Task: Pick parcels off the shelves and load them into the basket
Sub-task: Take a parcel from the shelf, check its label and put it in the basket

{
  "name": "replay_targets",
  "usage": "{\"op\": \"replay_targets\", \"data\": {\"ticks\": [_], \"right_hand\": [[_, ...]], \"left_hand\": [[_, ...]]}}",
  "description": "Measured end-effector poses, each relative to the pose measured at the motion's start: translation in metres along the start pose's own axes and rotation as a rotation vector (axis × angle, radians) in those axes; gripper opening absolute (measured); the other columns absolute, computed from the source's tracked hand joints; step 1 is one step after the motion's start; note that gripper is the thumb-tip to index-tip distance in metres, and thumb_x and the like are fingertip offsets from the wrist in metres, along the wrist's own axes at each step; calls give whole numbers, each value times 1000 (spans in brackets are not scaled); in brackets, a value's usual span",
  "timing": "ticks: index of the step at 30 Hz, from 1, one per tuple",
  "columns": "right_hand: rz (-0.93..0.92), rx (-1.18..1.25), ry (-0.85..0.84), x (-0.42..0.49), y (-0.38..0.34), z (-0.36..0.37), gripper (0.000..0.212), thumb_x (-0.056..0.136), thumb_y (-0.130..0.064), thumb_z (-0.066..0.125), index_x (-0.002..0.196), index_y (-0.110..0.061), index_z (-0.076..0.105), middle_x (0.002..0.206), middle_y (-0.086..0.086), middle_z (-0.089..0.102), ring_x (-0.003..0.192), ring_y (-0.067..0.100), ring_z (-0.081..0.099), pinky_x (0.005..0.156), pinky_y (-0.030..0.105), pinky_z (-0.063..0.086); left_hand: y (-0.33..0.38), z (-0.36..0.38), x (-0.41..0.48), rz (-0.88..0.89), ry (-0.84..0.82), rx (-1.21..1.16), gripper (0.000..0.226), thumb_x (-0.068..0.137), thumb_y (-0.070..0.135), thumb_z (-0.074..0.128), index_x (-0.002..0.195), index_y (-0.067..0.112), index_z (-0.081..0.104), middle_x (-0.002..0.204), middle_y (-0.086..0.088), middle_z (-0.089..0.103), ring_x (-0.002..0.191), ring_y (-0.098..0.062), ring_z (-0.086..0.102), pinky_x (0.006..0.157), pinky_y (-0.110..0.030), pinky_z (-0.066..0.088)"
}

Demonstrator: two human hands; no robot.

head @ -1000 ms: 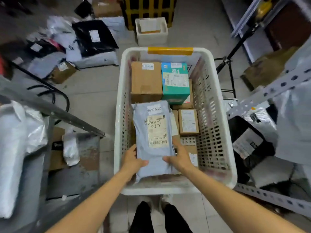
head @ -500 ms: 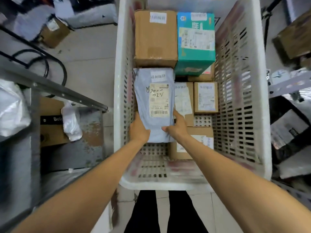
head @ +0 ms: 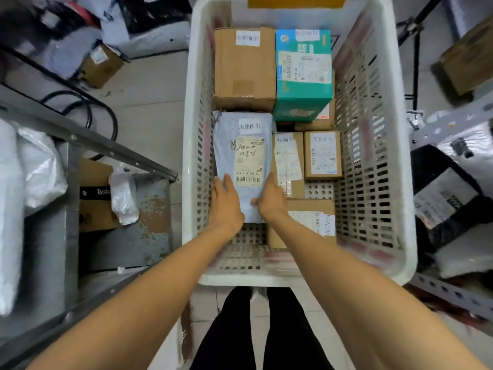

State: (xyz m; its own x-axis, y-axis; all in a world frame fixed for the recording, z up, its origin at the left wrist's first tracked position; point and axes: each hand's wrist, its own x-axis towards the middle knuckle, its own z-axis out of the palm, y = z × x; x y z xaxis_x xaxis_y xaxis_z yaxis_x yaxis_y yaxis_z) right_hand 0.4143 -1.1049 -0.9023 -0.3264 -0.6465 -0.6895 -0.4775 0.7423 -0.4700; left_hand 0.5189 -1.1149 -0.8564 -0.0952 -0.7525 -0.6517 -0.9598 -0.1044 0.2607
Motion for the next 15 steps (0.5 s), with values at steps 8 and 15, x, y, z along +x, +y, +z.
{"op": "replay_targets", "data": {"ticks": [8, 15], "right_hand": [[-308, -462, -165, -53, -54, -93, 60, 86, -33, 70, 131, -5, 41, 128, 18, 53, 115, 33, 53, 86, 39, 46], [-473, -737, -84, -136, -107, -188, 64, 84, -43, 70, 134, -11, 45, 129, 11, 54, 114, 28, 53, 84, 36, 45]], "left_hand": [[44, -86, -33, 231, -36, 276, 43, 86, 3, 54, 128, 3, 46, 125, -17, 53, 112, -32, 54, 85, -37, 48], [83, -181, -93, 365, -15, 470, 19, 78, 15, 68, 93, 11, 57, 108, -13, 66, 90, -25, 61, 71, -32, 47]]}}
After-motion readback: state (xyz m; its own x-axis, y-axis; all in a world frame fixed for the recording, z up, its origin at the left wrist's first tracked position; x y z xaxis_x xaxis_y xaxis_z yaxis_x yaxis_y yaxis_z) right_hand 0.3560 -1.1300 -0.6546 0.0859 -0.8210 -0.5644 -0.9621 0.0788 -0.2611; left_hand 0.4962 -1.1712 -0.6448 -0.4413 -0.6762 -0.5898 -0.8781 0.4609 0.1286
